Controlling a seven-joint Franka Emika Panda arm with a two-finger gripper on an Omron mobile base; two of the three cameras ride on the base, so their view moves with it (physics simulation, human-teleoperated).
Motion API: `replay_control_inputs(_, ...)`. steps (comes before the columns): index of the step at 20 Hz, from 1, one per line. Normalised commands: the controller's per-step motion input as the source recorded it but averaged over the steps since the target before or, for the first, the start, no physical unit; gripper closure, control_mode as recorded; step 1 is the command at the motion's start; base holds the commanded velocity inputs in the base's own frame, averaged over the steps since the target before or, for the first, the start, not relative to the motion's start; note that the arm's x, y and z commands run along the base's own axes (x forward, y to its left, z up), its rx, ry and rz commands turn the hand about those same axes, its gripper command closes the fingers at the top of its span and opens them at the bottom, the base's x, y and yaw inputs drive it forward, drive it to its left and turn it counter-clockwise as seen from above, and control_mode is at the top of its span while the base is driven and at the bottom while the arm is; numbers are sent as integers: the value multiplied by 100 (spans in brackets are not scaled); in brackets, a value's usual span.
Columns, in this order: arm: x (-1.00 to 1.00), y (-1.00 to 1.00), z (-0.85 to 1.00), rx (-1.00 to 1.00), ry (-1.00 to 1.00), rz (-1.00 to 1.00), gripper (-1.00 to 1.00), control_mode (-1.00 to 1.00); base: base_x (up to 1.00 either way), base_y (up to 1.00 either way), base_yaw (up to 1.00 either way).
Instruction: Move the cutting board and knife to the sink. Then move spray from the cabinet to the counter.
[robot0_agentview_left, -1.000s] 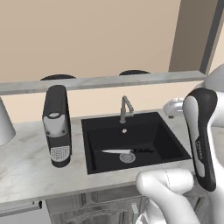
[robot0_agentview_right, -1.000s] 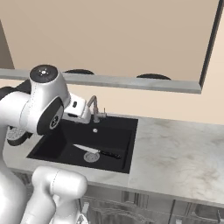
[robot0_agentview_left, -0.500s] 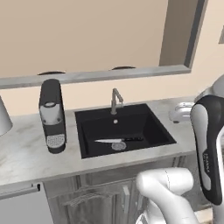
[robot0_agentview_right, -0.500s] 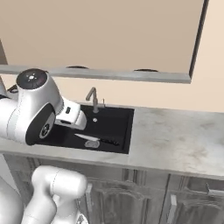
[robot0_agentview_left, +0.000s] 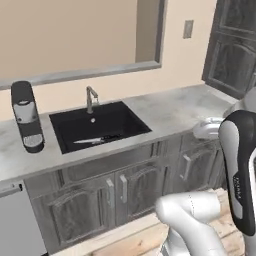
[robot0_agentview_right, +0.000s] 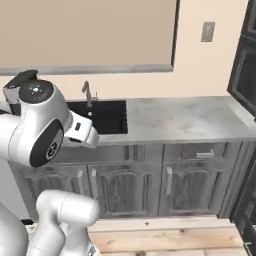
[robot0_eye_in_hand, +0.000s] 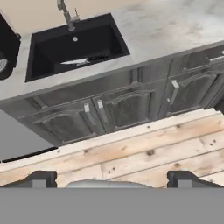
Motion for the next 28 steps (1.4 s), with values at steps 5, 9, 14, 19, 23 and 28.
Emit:
replay_control_inputs(5, 0, 0, 0, 0, 0, 0, -100, 100, -87, 11, -71)
replay_control_inputs(9, 0, 0, 0, 0, 0, 0, -100, 100, -67, 9, -83)
replay_control_inputs(14, 0, 0, 0, 0, 0, 0, -100, 100, -53, 0, -82)
replay_control_inputs(19, 0, 0, 0, 0, 0, 0, -100, 100, -26, -1, -83)
replay_control_inputs(23, 0, 0, 0, 0, 0, 0, -100, 100, -4, -1, -88)
replay_control_inputs(28, 0, 0, 0, 0, 0, 0, -100, 100, 3, -70, -70)
